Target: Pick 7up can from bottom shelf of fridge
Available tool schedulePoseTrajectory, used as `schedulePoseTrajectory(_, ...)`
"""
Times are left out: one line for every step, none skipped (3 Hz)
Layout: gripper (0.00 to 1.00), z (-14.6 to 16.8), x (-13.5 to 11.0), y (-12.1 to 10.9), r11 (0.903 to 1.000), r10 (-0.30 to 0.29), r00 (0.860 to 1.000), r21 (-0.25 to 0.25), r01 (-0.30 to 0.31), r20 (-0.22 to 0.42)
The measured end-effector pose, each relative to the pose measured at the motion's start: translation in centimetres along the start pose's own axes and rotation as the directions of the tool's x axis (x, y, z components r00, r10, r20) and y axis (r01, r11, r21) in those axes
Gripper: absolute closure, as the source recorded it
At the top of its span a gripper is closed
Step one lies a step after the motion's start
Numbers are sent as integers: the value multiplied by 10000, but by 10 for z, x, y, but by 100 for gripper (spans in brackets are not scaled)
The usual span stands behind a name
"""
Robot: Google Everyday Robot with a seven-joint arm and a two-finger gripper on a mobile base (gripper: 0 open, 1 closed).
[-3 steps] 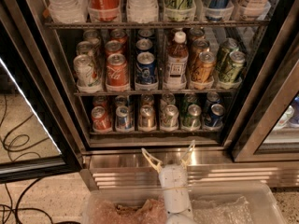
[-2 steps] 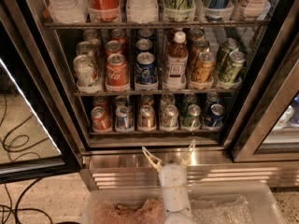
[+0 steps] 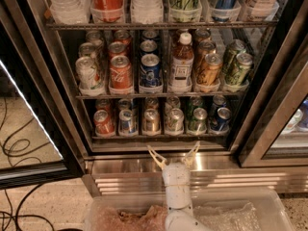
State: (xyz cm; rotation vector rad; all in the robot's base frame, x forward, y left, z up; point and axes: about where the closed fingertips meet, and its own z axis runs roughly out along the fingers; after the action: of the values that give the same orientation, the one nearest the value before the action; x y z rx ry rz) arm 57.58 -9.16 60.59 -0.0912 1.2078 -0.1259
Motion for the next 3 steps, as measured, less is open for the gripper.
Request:
schedulePoseTrajectory(0,0,0,0,10000,0,10000,0,0,0)
schedulePoseTrajectory(24,0,0,0,10000,-1,10000,-1,1,2)
schedulePoseTrajectory(25,0,-1,0,10000,-6,10000,-7,6,8)
